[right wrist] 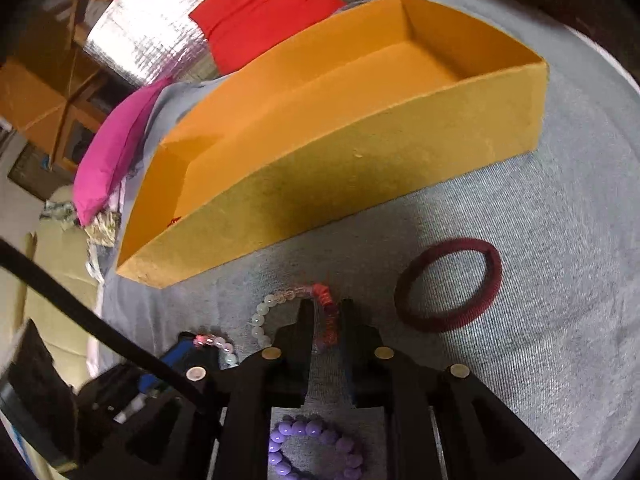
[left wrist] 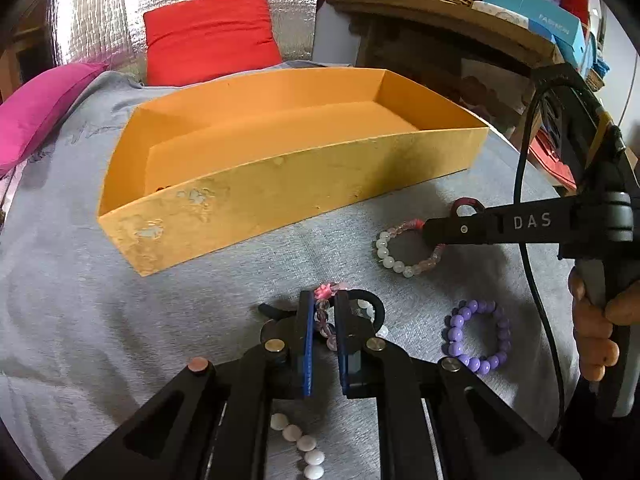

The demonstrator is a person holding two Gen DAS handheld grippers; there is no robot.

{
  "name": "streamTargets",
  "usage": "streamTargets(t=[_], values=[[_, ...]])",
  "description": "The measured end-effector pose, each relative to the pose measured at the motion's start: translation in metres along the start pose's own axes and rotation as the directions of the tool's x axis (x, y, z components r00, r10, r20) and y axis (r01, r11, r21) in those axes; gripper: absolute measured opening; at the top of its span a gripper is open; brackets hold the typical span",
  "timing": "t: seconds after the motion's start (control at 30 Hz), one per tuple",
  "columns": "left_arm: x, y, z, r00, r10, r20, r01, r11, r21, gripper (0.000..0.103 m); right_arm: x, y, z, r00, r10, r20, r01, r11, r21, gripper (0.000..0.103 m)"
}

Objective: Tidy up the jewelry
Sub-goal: 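Grasp the pink-and-white bead bracelet with the right gripper while the left gripper grasps the black hair clip, then carry the pink bracelet and black clip into the orange box and open both grippers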

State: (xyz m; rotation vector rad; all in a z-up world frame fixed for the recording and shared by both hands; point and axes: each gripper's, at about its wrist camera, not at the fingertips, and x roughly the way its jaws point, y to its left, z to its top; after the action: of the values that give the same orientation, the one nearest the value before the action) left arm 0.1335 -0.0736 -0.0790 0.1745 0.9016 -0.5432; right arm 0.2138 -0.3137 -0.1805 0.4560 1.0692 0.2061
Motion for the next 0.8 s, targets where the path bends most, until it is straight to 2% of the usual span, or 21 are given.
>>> streamTargets(t=[0.13, 0.3, 0.43, 0.63, 0.8], values=[[-0.001, 0.004, -0.002, 1.000, 0.009, -0.004, -0.009, 1.000, 0.009, 0.011, -0.003, 0.010, -0.002, 1.000, -0.017, 0.023, 0.018, 0.999, -0.042, 0.009], [-0.010, 0.013, -0.003, 1.000, -0.020, 0.023, 0.020, 1.000, -0.006, 0.011, -0.015, 0.010, 0.001, 0.997, 0.033, 0.067, -0.030, 0.998, -0.055, 0.009], [-0.019, 0.019, -0.004, 0.997, -0.070, 0.045, 0.070, 0.997, -0.012, 0.011, -0.024, 0.014, 0.001, 0.992, 0.076, 0.101, -0.068, 0.994, -0.081, 0.009], [-0.011, 0.024, -0.010, 1.000, -0.022, -0.020, 0.022, 1.000, -0.004, 0.011, -0.017, 0.016, -0.003, 0.995, 0.061, 0.073, -0.055, 0.996, -0.074, 0.009], [-0.016, 0.021, -0.012, 0.999, -0.034, -0.017, 0.034, 0.999, 0.023, 0.011, -0.010, 0.016, -0.004, 0.998, 0.045, 0.048, -0.042, 0.997, -0.062, 0.009]])
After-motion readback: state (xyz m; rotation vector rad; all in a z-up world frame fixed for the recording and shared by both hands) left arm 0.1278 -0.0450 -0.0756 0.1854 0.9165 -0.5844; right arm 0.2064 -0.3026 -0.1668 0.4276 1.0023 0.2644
